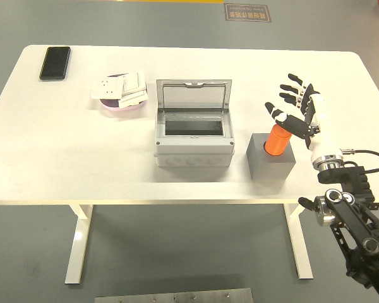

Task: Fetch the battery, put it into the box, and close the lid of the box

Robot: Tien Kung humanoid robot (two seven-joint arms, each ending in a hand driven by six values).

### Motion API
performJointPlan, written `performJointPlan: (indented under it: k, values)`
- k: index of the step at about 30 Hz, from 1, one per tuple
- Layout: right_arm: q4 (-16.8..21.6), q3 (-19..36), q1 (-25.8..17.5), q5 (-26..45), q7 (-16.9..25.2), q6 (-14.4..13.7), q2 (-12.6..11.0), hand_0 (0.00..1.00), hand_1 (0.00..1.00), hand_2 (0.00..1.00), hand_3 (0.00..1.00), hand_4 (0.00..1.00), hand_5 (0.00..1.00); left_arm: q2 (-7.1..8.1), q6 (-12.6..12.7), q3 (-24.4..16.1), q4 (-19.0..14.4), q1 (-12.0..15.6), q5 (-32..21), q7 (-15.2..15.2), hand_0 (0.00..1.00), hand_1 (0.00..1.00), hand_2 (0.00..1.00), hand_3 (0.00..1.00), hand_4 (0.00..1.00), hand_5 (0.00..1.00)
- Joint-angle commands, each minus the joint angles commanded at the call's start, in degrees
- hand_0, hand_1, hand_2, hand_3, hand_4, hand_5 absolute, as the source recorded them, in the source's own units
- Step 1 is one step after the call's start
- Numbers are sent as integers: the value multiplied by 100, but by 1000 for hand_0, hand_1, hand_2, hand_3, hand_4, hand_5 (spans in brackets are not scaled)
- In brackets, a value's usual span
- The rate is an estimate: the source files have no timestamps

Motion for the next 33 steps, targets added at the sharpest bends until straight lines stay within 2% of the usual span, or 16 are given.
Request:
performJointPlan:
  k: [10, 20, 21, 26, 27, 32, 33]
  values:
    - [-102, -38, -50, 35, 102, -40, 43, 870, 810, 855, 998, 966, 218, -4, 6, -34, -4, -21, 53, 21, 611, 722, 644, 609, 756, 240]
    - [-350, -106, -72, 230, 564, -398, 88, 851, 798, 839, 998, 965, 220, -36, -17, -31, -15, 24, 65, 46, 611, 722, 644, 607, 755, 239]
    - [-371, -116, -73, 248, 608, -426, 92, 828, 772, 773, 918, 966, 228, -39, -19, -29, -16, 27, 64, 45, 610, 723, 644, 607, 754, 242]
    - [-501, -194, -79, 287, 858, -620, 115, 828, 772, 773, 918, 966, 228, -41, -19, -40, -19, 37, 89, 50, 610, 723, 644, 607, 754, 242]
    - [-529, -213, -82, 290, 909, -661, 120, 757, 678, 678, 729, 956, 236, -39, -17, -43, -19, 37, 93, 51, 610, 723, 645, 608, 753, 238]
    - [-672, -329, -103, 334, 1120, -826, 157, 757, 678, 678, 729, 956, 236, -34, -17, -48, -18, 33, 112, 41, 610, 723, 645, 608, 753, 238]
    - [-696, -351, -107, 346, 1153, -850, 167, 708, 612, 621, 673, 862, 146, -35, -17, -47, -17, 32, 113, 38, 611, 724, 645, 608, 754, 240]
